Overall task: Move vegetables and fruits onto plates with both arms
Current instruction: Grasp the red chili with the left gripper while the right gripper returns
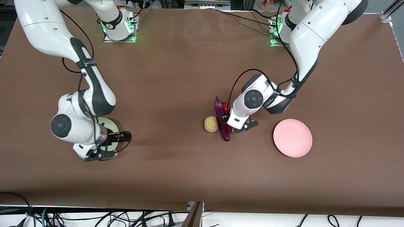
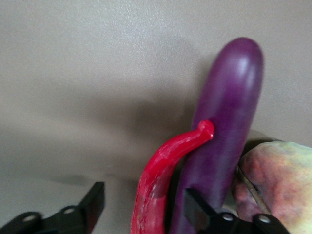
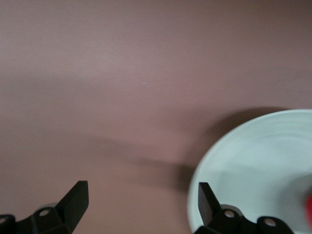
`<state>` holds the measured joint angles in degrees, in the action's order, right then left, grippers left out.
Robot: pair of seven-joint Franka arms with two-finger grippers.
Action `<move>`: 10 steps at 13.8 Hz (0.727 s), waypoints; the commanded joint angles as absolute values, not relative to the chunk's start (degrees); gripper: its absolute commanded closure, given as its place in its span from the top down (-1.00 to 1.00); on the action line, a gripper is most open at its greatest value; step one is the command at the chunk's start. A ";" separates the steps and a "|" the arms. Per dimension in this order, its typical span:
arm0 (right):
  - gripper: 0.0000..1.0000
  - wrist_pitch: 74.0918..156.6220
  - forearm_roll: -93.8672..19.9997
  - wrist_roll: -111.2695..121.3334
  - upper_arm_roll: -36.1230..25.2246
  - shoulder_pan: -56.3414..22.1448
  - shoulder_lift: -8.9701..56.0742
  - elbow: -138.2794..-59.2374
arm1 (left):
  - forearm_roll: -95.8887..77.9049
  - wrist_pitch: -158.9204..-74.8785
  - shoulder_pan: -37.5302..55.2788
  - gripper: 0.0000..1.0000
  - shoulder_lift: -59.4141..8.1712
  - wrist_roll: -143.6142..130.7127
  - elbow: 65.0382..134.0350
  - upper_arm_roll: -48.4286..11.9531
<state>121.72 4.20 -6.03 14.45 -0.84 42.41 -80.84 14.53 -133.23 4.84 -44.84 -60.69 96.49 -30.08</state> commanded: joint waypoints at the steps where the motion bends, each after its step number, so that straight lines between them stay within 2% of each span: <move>1: 0.98 121.38 3.69 -14.73 14.24 -4.47 42.54 -80.51 | 16.17 -133.86 5.27 0.01 -46.49 -61.96 95.10 -29.88; 2: 0.98 121.46 3.69 -18.16 14.24 -6.22 42.54 -80.51 | 16.17 -133.86 5.27 -0.21 -46.49 -61.79 95.10 -29.88; 4: 0.98 121.99 3.52 -22.31 14.24 -8.95 42.71 -80.51 | 16.26 -133.94 5.27 -0.47 -47.02 -61.70 95.01 -29.88; 8: 0.98 124.53 -1.31 -29.34 14.24 -14.05 43.24 -80.51 | 16.17 -134.74 5.36 -0.49 -47.46 -61.70 95.10 -29.88; 10: 0.98 126.55 -1.32 -35.48 14.15 -17.30 43.85 -80.51 | 16.17 -134.74 5.27 -1.00 -47.55 -61.53 95.01 -29.88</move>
